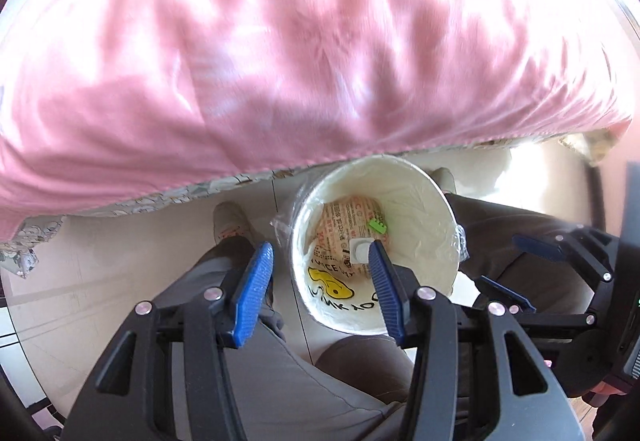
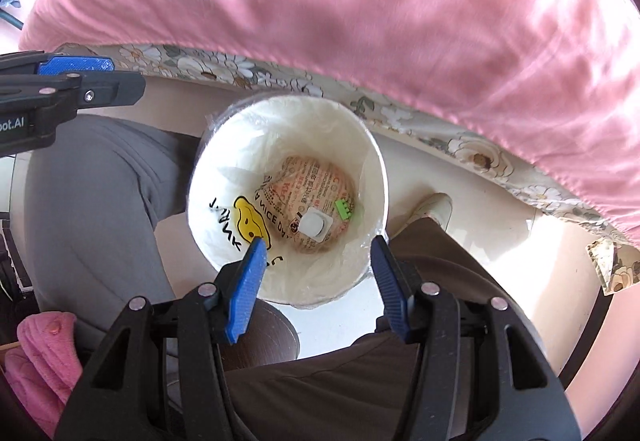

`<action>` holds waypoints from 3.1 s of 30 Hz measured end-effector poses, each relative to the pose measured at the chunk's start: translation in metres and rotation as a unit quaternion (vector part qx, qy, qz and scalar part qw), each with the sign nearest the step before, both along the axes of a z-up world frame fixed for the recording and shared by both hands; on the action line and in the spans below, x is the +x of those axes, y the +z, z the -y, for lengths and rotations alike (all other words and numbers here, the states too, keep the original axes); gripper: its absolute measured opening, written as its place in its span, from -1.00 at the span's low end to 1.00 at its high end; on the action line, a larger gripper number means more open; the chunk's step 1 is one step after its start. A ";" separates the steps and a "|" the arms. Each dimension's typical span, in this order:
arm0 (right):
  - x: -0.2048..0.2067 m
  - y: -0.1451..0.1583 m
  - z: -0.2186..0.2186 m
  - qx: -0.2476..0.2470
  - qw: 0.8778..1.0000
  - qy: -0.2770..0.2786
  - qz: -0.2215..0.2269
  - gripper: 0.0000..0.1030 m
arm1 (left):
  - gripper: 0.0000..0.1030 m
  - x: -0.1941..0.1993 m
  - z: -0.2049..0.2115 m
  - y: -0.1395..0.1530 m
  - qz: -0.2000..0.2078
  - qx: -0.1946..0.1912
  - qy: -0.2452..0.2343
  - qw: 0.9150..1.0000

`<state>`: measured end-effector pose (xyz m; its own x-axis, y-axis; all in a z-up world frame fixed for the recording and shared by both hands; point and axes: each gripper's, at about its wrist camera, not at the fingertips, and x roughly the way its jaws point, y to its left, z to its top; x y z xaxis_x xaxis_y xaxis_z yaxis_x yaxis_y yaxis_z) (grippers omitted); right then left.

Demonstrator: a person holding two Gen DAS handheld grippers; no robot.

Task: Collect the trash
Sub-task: 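Move both tools back over the bed toward the red block and black foam tube, then grasp the red block with left tool while right tool grasps the black foam tube, then carry the red block and black foam tube with both tools over the trash bin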

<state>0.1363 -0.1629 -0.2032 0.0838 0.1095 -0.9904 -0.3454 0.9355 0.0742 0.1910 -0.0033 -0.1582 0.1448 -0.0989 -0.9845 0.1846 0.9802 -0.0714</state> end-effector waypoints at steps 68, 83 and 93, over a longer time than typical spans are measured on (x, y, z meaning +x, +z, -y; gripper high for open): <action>0.349 0.090 -0.046 0.047 0.974 -0.184 0.128 0.03 | -0.12 0.348 -0.041 0.044 0.202 -0.017 -0.123 0.971; 0.286 0.127 -0.025 0.030 0.982 -0.120 0.145 -0.18 | -0.12 0.264 -0.040 0.093 0.197 0.019 -0.071 0.978; 0.234 0.196 0.007 0.022 0.977 -0.082 0.197 -0.19 | -0.12 0.174 0.001 0.179 0.238 0.036 -0.083 0.967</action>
